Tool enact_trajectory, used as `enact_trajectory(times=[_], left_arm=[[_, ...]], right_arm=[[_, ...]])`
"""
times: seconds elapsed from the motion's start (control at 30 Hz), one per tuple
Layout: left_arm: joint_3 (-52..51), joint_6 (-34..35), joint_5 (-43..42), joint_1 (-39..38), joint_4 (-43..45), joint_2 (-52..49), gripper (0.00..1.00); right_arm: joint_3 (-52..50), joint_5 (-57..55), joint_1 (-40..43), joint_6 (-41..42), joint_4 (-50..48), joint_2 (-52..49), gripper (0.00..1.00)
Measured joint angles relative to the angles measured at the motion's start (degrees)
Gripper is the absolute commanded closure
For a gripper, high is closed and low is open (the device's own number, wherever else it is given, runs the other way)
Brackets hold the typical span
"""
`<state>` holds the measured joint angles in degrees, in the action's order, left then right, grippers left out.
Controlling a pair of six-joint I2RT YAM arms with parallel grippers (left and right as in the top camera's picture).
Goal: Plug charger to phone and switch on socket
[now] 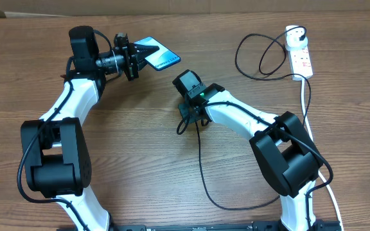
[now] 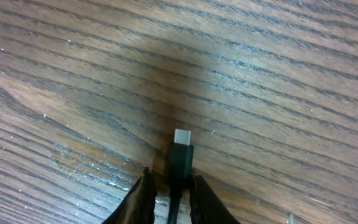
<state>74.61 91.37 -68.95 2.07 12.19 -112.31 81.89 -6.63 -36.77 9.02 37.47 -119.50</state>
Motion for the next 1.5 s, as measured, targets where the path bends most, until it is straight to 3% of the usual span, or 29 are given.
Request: enact_trajectory(times=[0.63, 0.97, 1.5], left_arm=[[0.0, -0.02, 0.66, 2.05, 1.07, 0.0, 0.96], [0.0, -0.02, 0.66, 2.05, 1.07, 0.0, 0.96], [0.0, -0.07, 0.59, 2.05, 1.07, 0.0, 0.96]], right_arm=[[0.0, 0.31, 0.0, 0.44, -0.2, -0.74, 0.85], [0.0, 0.46, 0.0, 0.2, -1.62, -0.96, 0.96], [0.0, 0.46, -0.02, 1.03, -1.79, -1.01, 0.96]])
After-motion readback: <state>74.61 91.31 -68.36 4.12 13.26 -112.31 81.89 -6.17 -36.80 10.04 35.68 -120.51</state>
